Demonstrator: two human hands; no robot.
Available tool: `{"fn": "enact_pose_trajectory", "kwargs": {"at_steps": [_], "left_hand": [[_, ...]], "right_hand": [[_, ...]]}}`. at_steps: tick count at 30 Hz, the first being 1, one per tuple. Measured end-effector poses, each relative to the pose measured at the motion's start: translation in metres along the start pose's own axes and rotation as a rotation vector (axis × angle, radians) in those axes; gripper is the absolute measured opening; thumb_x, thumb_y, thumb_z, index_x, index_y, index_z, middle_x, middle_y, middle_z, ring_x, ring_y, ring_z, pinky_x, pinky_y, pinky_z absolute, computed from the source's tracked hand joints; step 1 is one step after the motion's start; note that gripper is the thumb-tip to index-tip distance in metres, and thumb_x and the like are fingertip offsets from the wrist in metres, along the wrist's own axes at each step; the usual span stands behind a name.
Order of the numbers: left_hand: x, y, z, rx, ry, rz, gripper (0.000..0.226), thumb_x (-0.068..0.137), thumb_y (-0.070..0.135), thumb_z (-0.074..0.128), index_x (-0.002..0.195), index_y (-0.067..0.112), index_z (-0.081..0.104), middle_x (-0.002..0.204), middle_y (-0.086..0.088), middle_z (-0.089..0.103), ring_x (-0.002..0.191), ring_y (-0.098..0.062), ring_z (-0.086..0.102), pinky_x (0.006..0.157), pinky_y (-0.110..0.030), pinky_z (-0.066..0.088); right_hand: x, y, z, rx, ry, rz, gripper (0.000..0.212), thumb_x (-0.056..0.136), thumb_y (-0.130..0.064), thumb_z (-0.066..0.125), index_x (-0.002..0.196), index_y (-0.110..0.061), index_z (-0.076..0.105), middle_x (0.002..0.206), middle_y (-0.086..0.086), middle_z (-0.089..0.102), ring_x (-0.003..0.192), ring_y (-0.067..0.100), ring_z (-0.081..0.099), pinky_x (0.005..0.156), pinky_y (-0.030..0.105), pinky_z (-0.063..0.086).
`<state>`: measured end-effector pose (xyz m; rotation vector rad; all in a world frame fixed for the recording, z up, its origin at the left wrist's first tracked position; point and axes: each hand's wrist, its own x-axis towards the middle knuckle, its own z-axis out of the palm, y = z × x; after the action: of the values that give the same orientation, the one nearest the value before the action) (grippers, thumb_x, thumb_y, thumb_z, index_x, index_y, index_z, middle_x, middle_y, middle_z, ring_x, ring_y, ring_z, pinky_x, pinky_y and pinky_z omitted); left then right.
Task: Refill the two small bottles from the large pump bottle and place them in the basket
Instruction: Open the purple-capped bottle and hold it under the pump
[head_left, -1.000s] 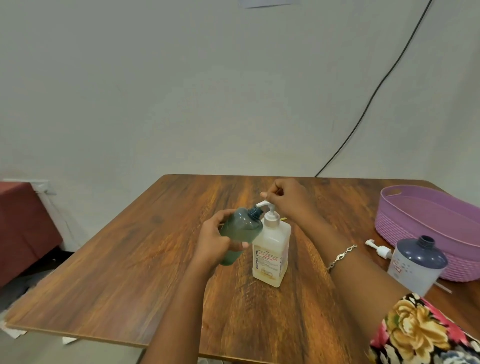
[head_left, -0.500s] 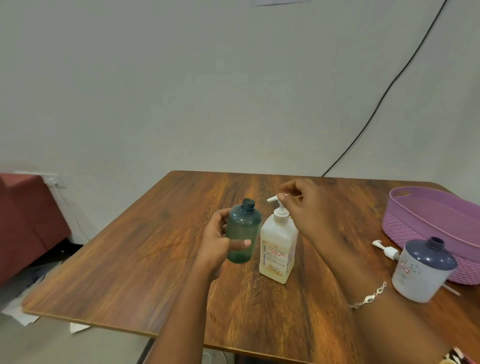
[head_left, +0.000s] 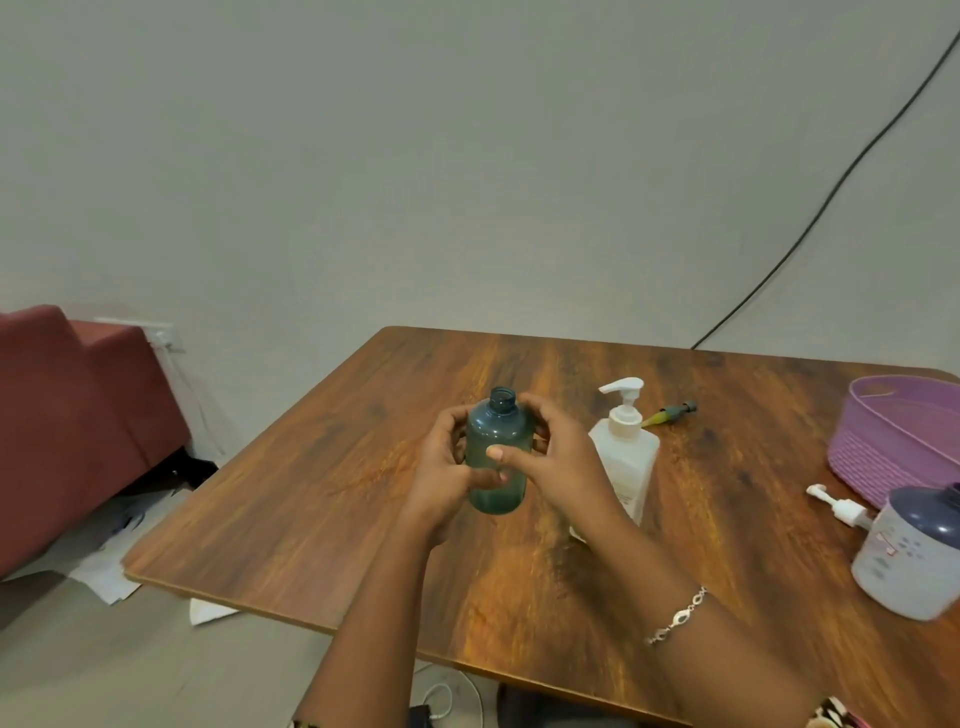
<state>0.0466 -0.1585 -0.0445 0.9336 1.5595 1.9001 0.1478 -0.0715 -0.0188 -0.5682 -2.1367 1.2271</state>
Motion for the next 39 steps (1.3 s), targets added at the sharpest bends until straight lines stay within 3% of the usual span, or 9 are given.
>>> {"fn": "enact_pose_trajectory", "kwargs": {"at_steps": [8, 12, 17, 24, 27, 36, 39], "left_hand": [[0.016, -0.016, -0.041, 0.058, 0.023, -0.073, 0.066, 0.062, -0.02, 0.065, 0.111, 0.022, 0.052, 0.113, -0.003, 0.056, 0.106, -0.024, 0.057, 0.086, -0.038, 0.052], [0.024, -0.029, -0.053, 0.103, 0.039, -0.093, 0.066, 0.064, -0.019, 0.066, 0.116, 0.019, 0.051, 0.114, -0.001, 0.058, 0.112, -0.023, 0.054, 0.084, -0.031, 0.051], [0.033, -0.043, -0.062, 0.181, 0.059, -0.089, 0.065, 0.064, -0.016, 0.068, 0.118, 0.017, 0.051, 0.121, -0.005, 0.056, 0.116, -0.023, 0.051, 0.1, -0.042, 0.044], [0.042, -0.062, -0.073, 0.24, 0.026, -0.083, 0.064, 0.066, -0.011, 0.071, 0.122, 0.012, 0.048, 0.12, -0.004, 0.055, 0.114, -0.018, 0.051, 0.098, -0.036, 0.045], [0.041, -0.07, -0.075, 0.267, 0.038, -0.039, 0.064, 0.066, -0.008, 0.073, 0.121, 0.013, 0.048, 0.118, -0.002, 0.056, 0.111, -0.015, 0.052, 0.094, -0.028, 0.045], [0.042, -0.083, -0.078, 0.476, 0.044, -0.006, 0.067, 0.074, 0.006, 0.074, 0.131, 0.017, 0.042, 0.128, 0.001, 0.053, 0.119, -0.016, 0.049, 0.101, -0.035, 0.041], [0.038, -0.085, -0.073, 0.628, 0.112, 0.026, 0.075, 0.077, 0.008, 0.072, 0.141, 0.017, 0.033, 0.14, 0.0, 0.044, 0.133, -0.018, 0.037, 0.107, -0.032, 0.032]], "right_hand": [[0.029, 0.02, 0.046, 0.022, 0.008, 0.028, 0.065, 0.066, -0.015, 0.08, 0.123, -0.017, 0.051, 0.118, -0.003, 0.056, 0.109, 0.013, 0.052, 0.094, 0.029, 0.045], [0.04, 0.032, 0.065, 0.024, 0.011, 0.043, 0.063, 0.066, -0.014, 0.08, 0.121, -0.02, 0.051, 0.111, -0.008, 0.054, 0.107, 0.01, 0.051, 0.09, 0.023, 0.043], [0.051, 0.047, 0.081, 0.005, 0.019, 0.07, 0.063, 0.065, -0.015, 0.081, 0.12, -0.02, 0.051, 0.114, -0.006, 0.056, 0.106, 0.009, 0.051, 0.087, 0.019, 0.041], [0.06, 0.062, 0.095, -0.021, 0.015, 0.089, 0.062, 0.063, -0.017, 0.082, 0.117, -0.021, 0.053, 0.105, -0.011, 0.055, 0.099, 0.005, 0.052, 0.073, 0.005, 0.036], [0.06, 0.066, 0.096, -0.007, 0.012, 0.075, 0.064, 0.062, -0.015, 0.083, 0.118, -0.019, 0.052, 0.106, -0.01, 0.055, 0.099, 0.005, 0.051, 0.073, 0.003, 0.037], [0.059, 0.071, 0.098, -0.017, 0.022, 0.059, 0.064, 0.063, -0.016, 0.082, 0.119, -0.019, 0.051, 0.108, -0.011, 0.053, 0.1, 0.002, 0.048, 0.072, 0.001, 0.034], [0.055, 0.072, 0.098, -0.038, 0.018, 0.035, 0.067, 0.067, -0.019, 0.079, 0.126, -0.019, 0.047, 0.121, -0.004, 0.054, 0.107, 0.005, 0.047, 0.083, 0.006, 0.036]]}}
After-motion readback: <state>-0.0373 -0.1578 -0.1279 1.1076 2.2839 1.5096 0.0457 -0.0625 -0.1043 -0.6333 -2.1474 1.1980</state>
